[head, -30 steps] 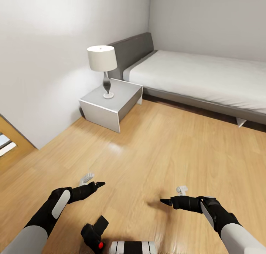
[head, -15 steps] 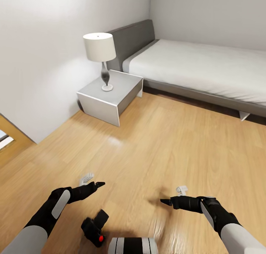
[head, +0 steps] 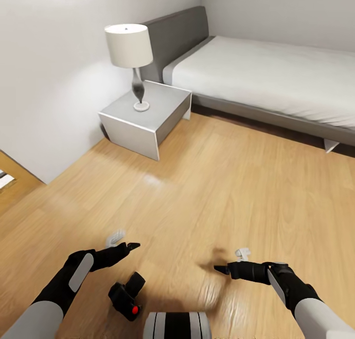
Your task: Attach the digital camera to the camera tripod in the bedroom.
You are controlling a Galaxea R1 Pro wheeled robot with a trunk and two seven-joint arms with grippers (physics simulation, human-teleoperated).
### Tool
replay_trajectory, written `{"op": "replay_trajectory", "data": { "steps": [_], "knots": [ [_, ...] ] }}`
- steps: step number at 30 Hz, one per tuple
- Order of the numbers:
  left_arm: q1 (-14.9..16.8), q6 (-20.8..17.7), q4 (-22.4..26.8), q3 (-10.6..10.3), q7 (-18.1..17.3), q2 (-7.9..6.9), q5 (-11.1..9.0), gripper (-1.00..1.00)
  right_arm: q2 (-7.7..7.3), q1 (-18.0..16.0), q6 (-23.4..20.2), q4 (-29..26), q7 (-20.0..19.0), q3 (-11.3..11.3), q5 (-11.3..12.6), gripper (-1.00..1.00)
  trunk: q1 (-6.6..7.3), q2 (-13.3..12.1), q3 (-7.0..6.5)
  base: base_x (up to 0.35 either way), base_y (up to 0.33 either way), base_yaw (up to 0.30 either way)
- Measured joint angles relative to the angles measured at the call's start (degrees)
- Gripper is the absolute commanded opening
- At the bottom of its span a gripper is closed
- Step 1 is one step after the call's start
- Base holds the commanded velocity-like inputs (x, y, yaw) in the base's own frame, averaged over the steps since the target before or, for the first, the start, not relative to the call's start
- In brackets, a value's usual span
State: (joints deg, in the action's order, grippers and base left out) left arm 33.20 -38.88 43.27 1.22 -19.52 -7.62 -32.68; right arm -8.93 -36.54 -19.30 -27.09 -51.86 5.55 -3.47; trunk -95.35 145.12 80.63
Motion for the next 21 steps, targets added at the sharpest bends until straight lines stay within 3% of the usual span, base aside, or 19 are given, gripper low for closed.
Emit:
{"op": "replay_trajectory", "data": {
  "steps": [11, 21],
  "knots": [
    [0.00, 0.00, 0.61, -0.03, -0.08, -0.03, 0.01, 1.00, 0.00, 0.00, 0.04, 0.00, 0.00, 0.00, 0.05, 1.00, -0.28, 0.15, 2.44, 0.000, 0.000, 0.000],
    [0.00, 0.00, 1.13, -0.06, -0.14, -0.10, 0.62, 1.00, 0.06, 0.00, 0.55, 0.00, 0.00, 0.04, 0.13, 1.00, -0.28, 0.15, 2.45, 0.000, 0.000, 0.000]
  ]
}}
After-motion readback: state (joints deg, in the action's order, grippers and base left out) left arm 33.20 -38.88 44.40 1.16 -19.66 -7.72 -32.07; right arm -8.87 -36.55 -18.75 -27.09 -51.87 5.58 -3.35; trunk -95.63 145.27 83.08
